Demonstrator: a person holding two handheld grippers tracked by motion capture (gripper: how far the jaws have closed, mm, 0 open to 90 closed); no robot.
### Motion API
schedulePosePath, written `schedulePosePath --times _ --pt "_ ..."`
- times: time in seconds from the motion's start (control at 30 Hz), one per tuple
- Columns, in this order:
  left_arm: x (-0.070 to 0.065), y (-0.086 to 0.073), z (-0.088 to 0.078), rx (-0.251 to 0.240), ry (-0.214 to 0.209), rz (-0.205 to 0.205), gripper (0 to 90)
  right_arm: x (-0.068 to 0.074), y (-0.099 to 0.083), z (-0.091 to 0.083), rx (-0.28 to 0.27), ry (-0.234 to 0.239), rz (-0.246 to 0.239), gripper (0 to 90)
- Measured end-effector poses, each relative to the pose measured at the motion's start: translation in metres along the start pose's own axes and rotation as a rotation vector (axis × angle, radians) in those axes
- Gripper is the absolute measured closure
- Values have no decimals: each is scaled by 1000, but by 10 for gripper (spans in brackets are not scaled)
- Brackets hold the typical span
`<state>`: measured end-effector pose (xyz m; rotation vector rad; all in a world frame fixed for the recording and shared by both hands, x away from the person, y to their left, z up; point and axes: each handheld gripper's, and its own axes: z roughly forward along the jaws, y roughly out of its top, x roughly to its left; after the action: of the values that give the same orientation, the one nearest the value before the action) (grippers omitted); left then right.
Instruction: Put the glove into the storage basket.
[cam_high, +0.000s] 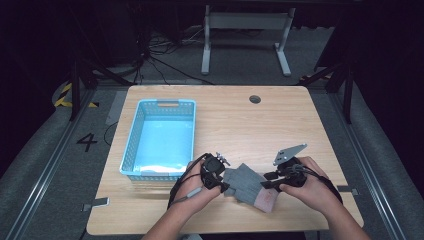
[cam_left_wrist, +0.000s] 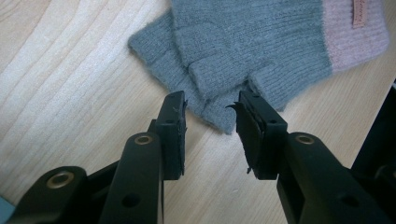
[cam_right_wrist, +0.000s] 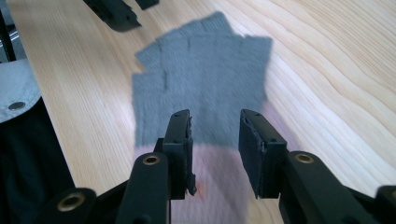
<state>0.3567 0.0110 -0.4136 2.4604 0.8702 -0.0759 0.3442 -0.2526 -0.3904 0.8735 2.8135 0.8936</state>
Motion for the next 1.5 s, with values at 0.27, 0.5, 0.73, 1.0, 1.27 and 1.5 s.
schedulePosePath --times 0.27,0.5,0.73,1.0,1.27,1.5 --pt "3 1 3 18 -6 2 642 -20 -21 -17 33 -2 68 667" --pt "6 1 4 34 -12 -3 655 -25 -28 -16 135 13 77 706" --pt "8 3 6 48 -17 -4 675 -25 -35 -11 225 50 58 710" --pt "10 5 16 71 -32 4 671 -18 -36 6 240 52 8 694" --pt "8 8 23 71 -44 29 676 -15 -35 11 245 49 -10 704" --pt "3 12 29 77 -28 49 685 -15 -36 13 243 54 -1 705"
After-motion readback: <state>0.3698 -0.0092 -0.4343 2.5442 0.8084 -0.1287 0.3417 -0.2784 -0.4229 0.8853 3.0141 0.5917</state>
